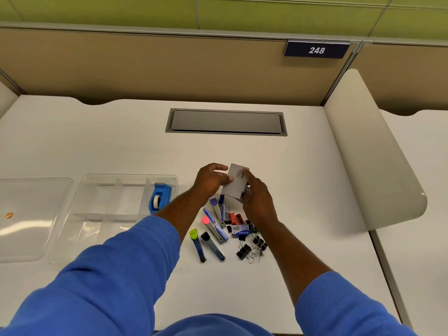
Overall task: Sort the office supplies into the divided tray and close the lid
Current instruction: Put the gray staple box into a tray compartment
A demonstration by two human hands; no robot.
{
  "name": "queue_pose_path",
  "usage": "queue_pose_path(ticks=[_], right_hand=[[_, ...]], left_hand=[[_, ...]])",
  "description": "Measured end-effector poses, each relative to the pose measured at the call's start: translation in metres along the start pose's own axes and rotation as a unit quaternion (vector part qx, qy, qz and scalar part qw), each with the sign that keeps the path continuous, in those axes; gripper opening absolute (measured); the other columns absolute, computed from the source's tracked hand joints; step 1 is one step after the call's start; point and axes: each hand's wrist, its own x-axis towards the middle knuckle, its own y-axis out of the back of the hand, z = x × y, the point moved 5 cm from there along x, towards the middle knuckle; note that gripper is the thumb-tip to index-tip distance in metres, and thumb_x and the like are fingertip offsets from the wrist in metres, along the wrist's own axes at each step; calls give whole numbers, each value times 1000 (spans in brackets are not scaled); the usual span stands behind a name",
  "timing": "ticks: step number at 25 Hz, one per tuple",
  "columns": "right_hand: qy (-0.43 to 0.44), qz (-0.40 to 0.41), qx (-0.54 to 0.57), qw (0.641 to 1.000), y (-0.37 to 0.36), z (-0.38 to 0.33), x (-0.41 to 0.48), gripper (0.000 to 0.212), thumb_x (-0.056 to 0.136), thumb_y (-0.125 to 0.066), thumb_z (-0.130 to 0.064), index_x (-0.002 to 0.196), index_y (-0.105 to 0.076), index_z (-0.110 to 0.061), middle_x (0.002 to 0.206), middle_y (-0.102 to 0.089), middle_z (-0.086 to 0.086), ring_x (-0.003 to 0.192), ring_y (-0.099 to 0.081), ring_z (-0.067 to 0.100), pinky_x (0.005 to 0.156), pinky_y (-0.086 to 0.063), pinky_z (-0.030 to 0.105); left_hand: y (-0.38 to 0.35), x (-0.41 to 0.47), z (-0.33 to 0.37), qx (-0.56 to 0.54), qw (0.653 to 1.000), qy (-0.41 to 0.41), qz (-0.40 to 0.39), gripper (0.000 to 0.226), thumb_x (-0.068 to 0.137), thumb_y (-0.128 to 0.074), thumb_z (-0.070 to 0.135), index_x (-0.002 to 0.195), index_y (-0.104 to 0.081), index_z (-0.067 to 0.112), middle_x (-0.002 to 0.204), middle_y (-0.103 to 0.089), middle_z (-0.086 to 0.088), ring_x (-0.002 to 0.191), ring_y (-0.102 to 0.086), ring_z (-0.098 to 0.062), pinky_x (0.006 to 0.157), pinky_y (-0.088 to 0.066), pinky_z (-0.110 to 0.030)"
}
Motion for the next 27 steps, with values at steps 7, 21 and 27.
queue_pose_path(ticks=[7,21,27], right_hand=[[-48,97,64,992,2,-28,-2,43,94,-57,-12,134,-55,-28,115,-61,-3,105,-58,16,84,-60,40],[-38,166,96,981,-95,-163,-18,29,93,-60,-19,122,-61,-25,98,-69,-7,88,-69,18,70,-60,38],[-23,147,82,985,-139,-191,-26,35,94,-64,-26,127,-55,-25,100,-68,-8,87,-66,13,72,-60,29]], left_hand=[[60,-15,1,-37,999,-11,32,24,88,-72,14,112,-66,13,106,-68,-3,85,-64,-10,56,-49,-9],[269,-54,-47,-74,993,-9,92,21,84,-72,0,105,-71,1,99,-72,-12,78,-68,-18,59,-53,-14],[307,-50,-81,-33,993,26,112,22,80,-76,-1,102,-72,-4,104,-72,-21,90,-70,-33,83,-58,-40]])
